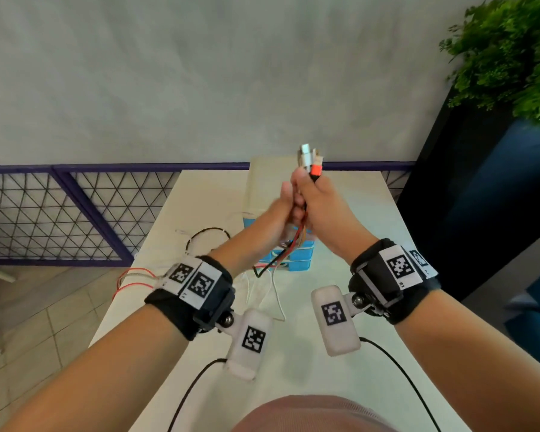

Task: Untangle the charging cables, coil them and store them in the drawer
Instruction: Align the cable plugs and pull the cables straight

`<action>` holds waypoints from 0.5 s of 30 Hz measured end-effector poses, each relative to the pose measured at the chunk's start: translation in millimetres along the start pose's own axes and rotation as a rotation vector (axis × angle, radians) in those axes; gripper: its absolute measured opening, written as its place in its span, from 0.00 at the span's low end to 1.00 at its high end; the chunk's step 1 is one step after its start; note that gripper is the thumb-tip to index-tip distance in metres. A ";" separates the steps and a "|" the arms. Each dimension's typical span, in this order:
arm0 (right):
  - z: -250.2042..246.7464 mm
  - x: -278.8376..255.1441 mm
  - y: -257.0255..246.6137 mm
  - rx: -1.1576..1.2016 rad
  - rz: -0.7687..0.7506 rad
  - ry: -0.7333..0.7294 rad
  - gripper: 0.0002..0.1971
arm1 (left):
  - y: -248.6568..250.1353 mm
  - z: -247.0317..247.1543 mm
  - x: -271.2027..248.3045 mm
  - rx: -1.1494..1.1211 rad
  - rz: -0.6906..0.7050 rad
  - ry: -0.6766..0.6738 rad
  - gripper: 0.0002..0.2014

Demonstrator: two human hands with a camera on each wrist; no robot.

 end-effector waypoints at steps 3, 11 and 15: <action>-11.5 2.7 -6.4 0.105 -0.055 0.051 0.12 | -4.4 16.6 -13.8 0.246 0.016 -0.145 0.30; 0.5 0.9 -1.2 0.360 -0.014 -0.136 0.18 | -3.3 19.5 -17.2 0.365 0.142 -0.151 0.09; -5.7 -0.6 -1.2 0.415 -0.006 -0.108 0.18 | -4.4 11.9 -19.2 0.344 0.137 -0.176 0.14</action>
Point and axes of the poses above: each hand's wrist, its own x-axis towards the middle knuckle, its own z-axis out of the palm, y = z × x, the point moved 7 cm from there along x, towards the middle knuckle, and after that the axes turned 6 degrees about z, right-handed, at the moved point
